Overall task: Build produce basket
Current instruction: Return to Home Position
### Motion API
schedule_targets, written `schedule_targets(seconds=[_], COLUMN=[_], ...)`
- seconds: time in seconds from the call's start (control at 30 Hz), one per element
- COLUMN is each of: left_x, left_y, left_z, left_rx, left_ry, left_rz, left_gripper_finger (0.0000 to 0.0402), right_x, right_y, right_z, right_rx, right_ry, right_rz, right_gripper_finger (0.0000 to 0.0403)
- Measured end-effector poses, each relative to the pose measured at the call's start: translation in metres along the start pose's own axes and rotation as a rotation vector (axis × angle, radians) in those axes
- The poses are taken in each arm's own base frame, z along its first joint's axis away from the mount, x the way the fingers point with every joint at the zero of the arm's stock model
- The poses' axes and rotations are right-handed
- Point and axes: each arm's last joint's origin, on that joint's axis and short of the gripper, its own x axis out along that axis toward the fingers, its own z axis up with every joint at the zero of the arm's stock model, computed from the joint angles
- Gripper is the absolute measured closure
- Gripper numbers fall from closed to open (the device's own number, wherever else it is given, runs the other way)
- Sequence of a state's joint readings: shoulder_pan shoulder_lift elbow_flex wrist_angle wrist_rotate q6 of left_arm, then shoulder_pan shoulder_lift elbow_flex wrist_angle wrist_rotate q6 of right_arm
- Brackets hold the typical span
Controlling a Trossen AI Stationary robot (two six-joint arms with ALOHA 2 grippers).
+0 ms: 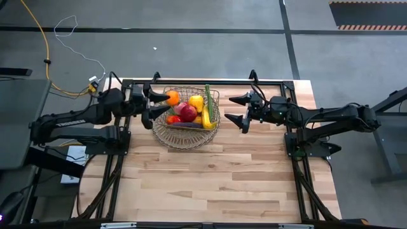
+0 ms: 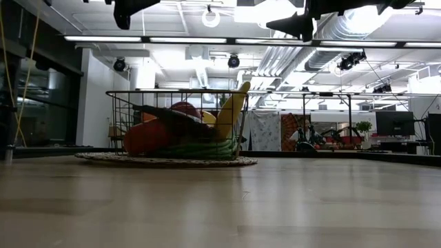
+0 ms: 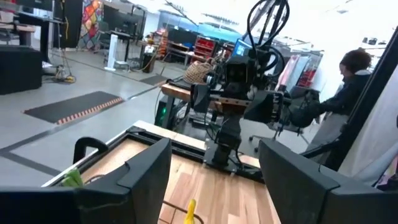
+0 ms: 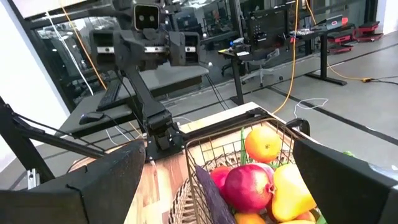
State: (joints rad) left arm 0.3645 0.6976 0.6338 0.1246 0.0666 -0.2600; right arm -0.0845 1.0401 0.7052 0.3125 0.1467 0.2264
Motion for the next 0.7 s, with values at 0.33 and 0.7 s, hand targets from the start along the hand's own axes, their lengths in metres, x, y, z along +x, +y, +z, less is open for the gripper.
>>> schedule_targets(seconds=[0.33,0.7], left_x=[0.002,-0.007], left_y=[-0.017,-0.049], left_z=[-0.006,-0.011], left_rx=[-0.121,0.0], left_ry=[0.037,0.018], left_rz=[-0.102,-0.117], left_gripper_finger=[0.019,0.0322], right_x=[0.0,0.0], right_y=[0.0,0.0], right_z=[0.0,0.0], right_rx=[0.0,0.0], right_ry=[0.002,0.002], right_rz=[0.008,0.008], right_gripper_finger=[0.0004,0.0004])
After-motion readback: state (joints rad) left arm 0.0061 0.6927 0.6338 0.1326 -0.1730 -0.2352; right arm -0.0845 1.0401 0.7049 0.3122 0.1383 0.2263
